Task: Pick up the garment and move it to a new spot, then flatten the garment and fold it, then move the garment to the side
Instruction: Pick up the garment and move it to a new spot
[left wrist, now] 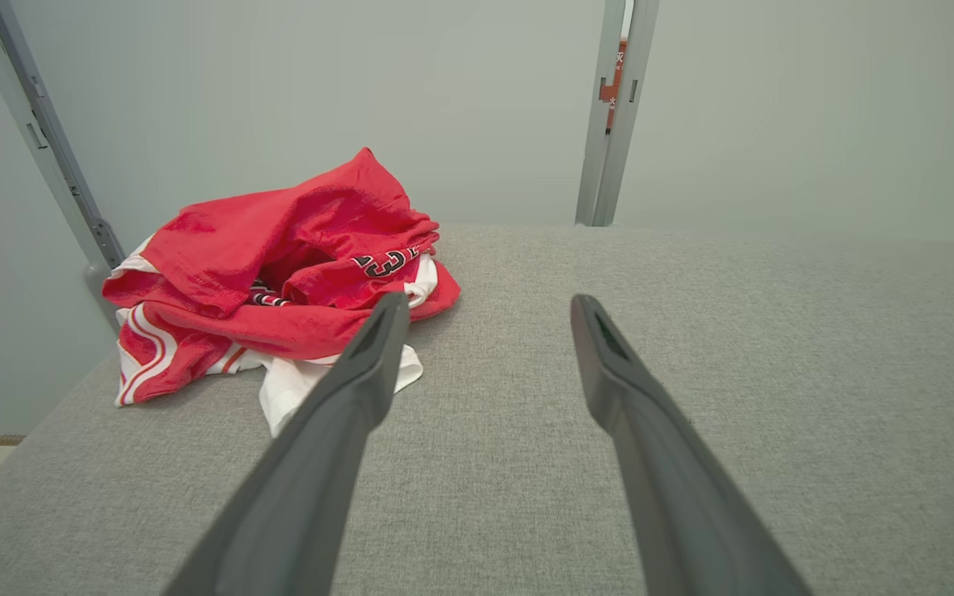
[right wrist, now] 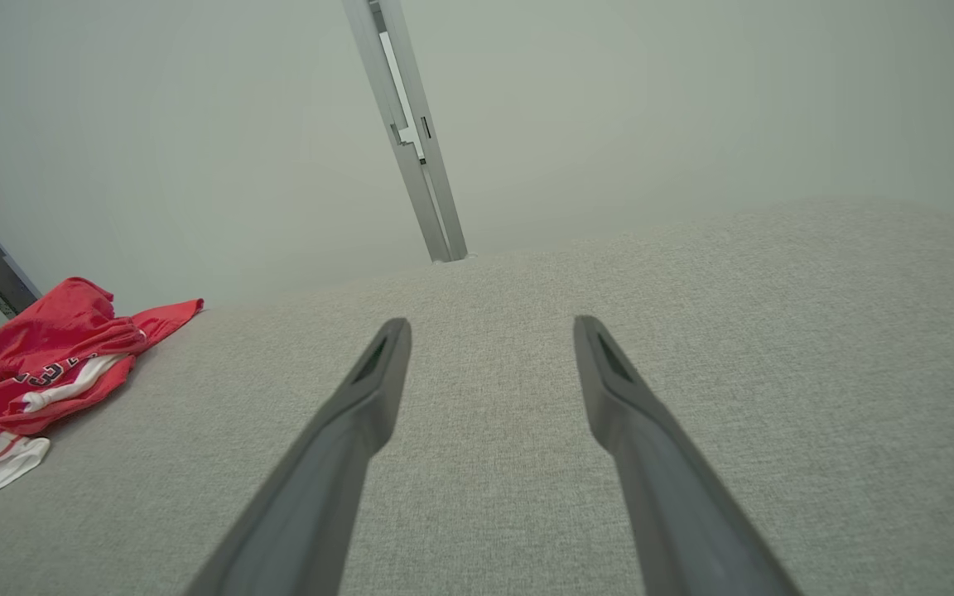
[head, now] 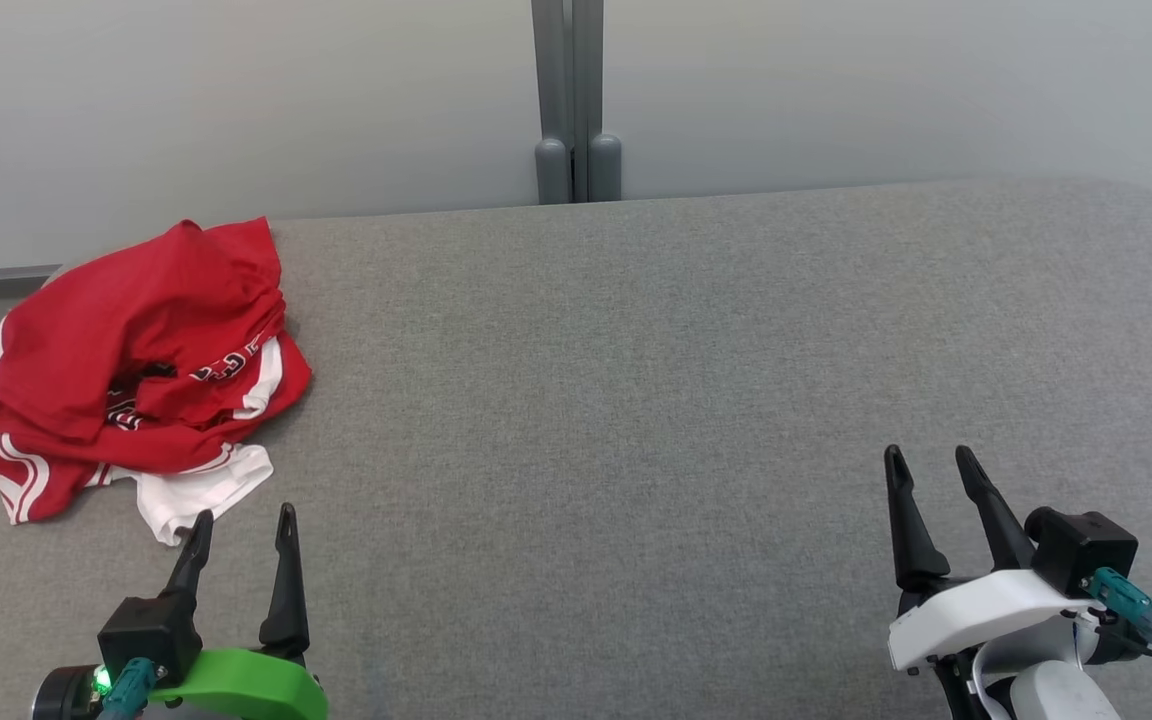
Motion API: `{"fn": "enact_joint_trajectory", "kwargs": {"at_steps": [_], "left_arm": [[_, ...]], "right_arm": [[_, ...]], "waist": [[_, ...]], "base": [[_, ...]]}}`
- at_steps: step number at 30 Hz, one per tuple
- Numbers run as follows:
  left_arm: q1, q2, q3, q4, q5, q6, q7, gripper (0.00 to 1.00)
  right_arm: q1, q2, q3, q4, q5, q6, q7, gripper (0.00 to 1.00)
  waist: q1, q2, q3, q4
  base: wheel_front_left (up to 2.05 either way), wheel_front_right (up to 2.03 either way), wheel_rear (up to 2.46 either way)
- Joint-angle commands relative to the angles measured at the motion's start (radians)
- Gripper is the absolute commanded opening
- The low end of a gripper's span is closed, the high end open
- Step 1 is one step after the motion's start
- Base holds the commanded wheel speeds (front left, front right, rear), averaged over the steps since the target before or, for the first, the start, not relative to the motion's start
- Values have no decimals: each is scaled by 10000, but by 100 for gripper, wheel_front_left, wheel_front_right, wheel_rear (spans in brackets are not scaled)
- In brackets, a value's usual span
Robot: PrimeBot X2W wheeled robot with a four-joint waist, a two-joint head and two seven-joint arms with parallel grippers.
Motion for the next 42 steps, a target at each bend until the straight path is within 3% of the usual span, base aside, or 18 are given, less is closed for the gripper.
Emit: {"fn": "enact_joint_trajectory", "kwargs": {"at_steps": [1,15,42], "left_arm": [[136,93,-6,-19,-42,68,-28,100],[227,363,105,-196,-107,281,64,100],[297,647,174,-225,-350,557,-12,100]], "right_arm": [[-61,-42,23,17,31,1,11,100],[121,-40,48,7,93,1,5,100],[84,-43,236,83,-12,1,3,100]], "waist": [[0,-1,0,23],[0,-1,4,882],[0,-1,143,3802]], "base": [[0,0,0],[0,0,0],[0,0,0]]}}
